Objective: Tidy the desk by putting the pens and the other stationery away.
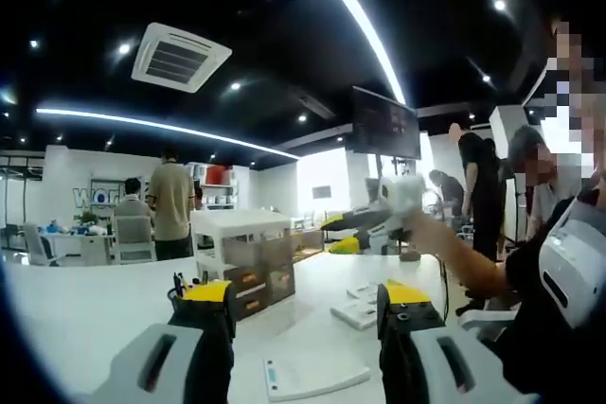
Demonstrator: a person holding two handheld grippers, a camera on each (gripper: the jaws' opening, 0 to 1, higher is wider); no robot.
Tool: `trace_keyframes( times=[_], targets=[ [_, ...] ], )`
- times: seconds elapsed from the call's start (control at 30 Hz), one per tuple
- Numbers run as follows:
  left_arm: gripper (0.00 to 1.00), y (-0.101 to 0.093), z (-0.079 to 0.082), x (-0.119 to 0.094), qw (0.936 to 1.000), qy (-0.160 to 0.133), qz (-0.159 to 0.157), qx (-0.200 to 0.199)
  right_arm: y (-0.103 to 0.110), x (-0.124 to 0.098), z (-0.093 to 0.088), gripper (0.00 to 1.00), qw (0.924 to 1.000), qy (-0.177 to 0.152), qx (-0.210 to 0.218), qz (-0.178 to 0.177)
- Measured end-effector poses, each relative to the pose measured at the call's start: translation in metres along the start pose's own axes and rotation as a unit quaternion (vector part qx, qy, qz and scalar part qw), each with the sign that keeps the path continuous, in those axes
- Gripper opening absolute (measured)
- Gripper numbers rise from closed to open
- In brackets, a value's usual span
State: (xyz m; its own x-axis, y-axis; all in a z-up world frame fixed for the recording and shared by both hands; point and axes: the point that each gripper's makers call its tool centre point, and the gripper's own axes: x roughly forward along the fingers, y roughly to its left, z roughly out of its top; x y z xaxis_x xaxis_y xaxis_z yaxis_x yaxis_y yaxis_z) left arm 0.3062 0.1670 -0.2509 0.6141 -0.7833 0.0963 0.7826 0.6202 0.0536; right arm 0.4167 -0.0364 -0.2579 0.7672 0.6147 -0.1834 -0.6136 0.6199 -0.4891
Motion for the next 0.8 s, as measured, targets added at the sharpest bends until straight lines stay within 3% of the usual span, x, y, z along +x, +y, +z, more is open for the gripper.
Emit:
trace_keyframes(
  times=[0.03,0.1,0.23,0.53,0.8],
  targets=[
    [0.60,0.000,0.000,0.000,1.0000,0.000,0.000,0.000,0.000,-0.011,-0.002,0.43,0.9976,-0.016,0.059,0.032],
    [0.60,0.000,0.000,0.001,1.0000,0.000,-0.001,0.000,-0.002,-0.020,-0.002,0.44,0.9955,-0.027,0.080,0.043],
    [0.60,-0.001,-0.001,0.002,1.0000,0.002,-0.002,-0.001,-0.007,-0.034,-0.002,0.46,0.9925,-0.044,0.101,0.052],
    [0.60,0.000,-0.003,0.002,1.0000,0.004,-0.002,-0.002,0.003,-0.063,0.006,0.50,0.9822,-0.085,0.138,0.094],
    [0.60,0.000,-0.004,0.003,1.0000,0.006,-0.001,-0.003,0.008,-0.085,0.003,0.52,0.9789,-0.103,0.148,0.097]
  ],
)
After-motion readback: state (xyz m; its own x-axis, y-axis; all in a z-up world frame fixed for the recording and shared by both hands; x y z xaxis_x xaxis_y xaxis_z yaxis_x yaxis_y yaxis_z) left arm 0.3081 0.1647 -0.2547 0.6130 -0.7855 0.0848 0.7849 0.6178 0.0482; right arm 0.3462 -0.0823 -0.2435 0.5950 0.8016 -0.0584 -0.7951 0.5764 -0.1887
